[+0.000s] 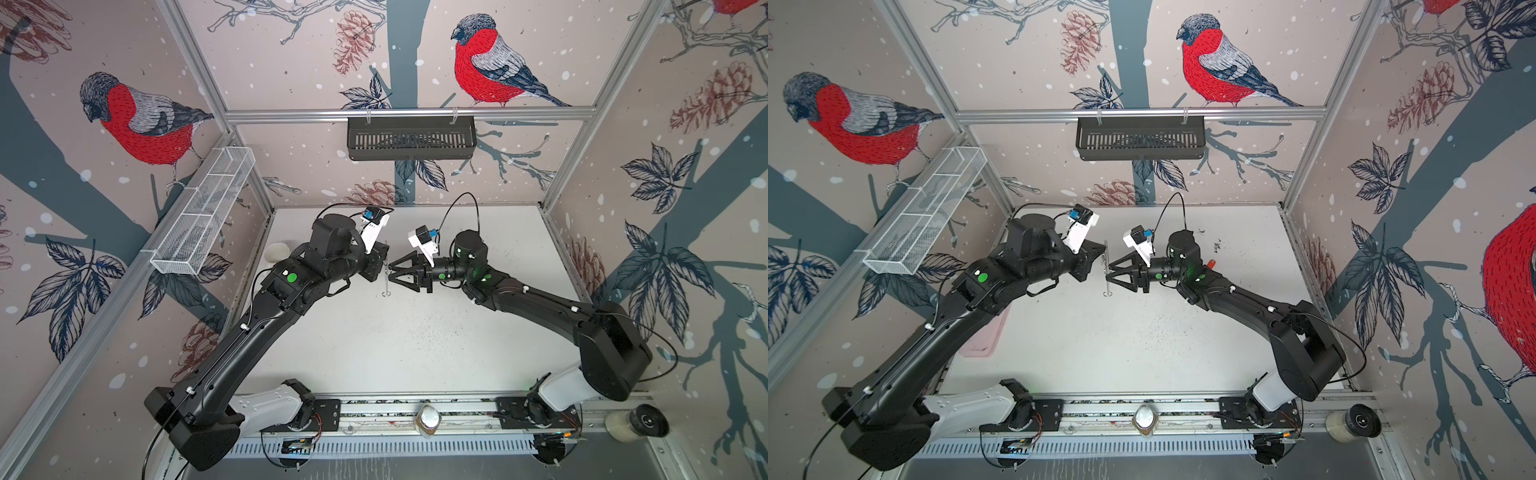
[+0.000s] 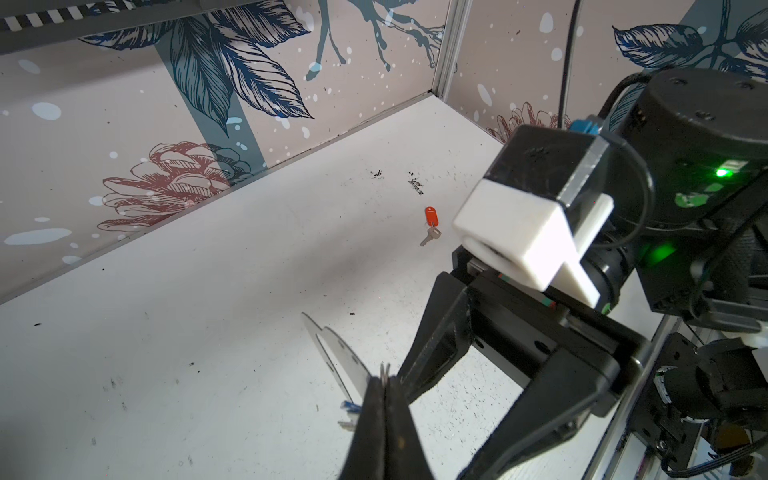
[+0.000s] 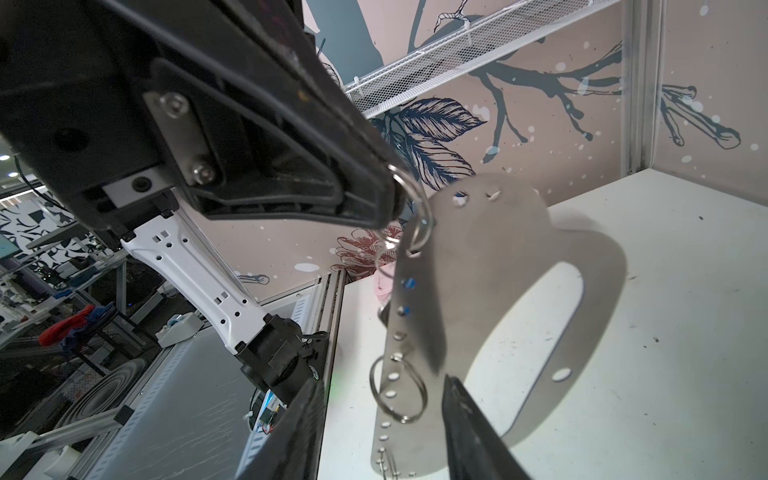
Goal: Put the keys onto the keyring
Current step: 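Pinch the split ring at the plate's top edge with the right gripper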
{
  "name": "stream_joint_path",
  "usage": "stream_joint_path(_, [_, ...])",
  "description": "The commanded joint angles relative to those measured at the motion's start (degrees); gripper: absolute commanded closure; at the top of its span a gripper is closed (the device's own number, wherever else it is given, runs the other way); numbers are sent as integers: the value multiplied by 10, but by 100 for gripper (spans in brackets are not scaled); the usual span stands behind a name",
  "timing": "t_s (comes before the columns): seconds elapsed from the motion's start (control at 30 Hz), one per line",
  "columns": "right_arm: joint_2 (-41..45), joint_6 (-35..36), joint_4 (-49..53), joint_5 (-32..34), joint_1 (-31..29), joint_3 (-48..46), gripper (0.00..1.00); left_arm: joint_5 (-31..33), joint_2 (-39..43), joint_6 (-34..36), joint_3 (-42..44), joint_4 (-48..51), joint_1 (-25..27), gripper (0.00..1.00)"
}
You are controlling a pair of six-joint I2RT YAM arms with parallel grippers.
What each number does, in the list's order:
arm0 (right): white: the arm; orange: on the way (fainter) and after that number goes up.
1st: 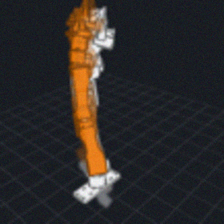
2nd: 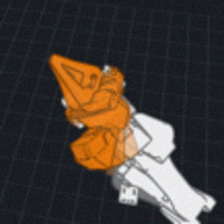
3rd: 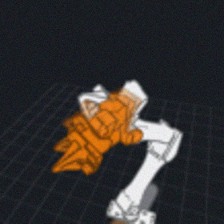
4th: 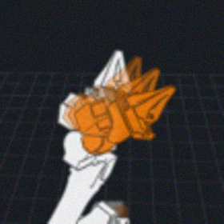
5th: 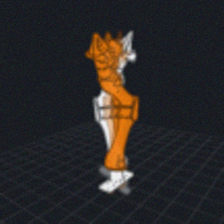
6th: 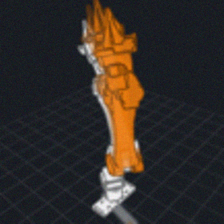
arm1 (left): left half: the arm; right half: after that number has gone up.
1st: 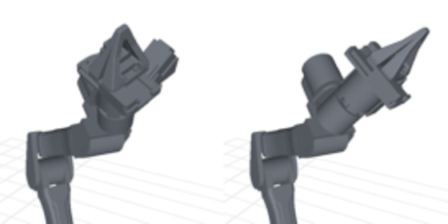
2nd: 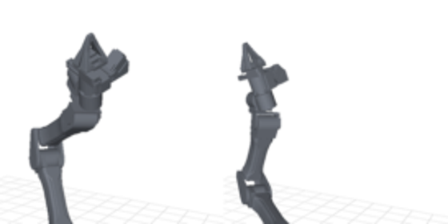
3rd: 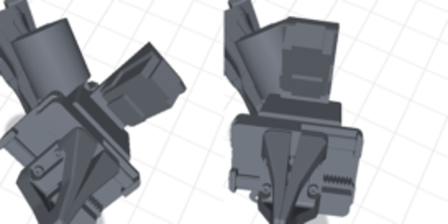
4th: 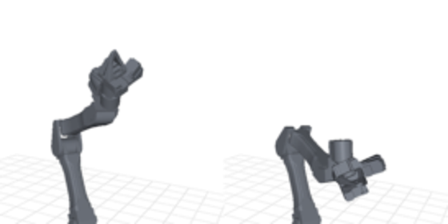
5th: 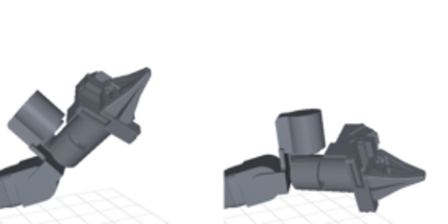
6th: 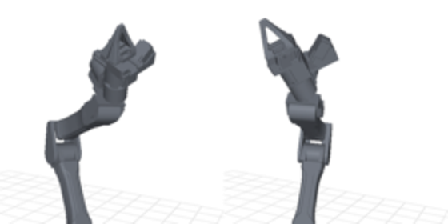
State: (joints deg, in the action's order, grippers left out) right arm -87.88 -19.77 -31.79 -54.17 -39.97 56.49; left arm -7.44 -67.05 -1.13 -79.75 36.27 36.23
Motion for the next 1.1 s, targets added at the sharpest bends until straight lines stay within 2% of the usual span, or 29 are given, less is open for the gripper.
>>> stream_joint_path(0.0, [-2,-12,-32,-11,-2,5,53,-1,3,1,1,-26,0,100])
stream_joint_path(0.37, [-1,-24,-45,-27,-2,8,70,8,6,1,7,-29,0,100])
stream_joint_path(0.63, [-2,-22,-40,-27,-3,6,75,12,4,2,3,-30,0,100])
stream_joint_path(0.9, [-9,-14,-23,-14,-4,14,75,11,2,3,0,-31,0,100])
stream_joint_path(1.07, [-11,-5,-2,10,-7,23,68,11,2,3,0,-32,0,100])
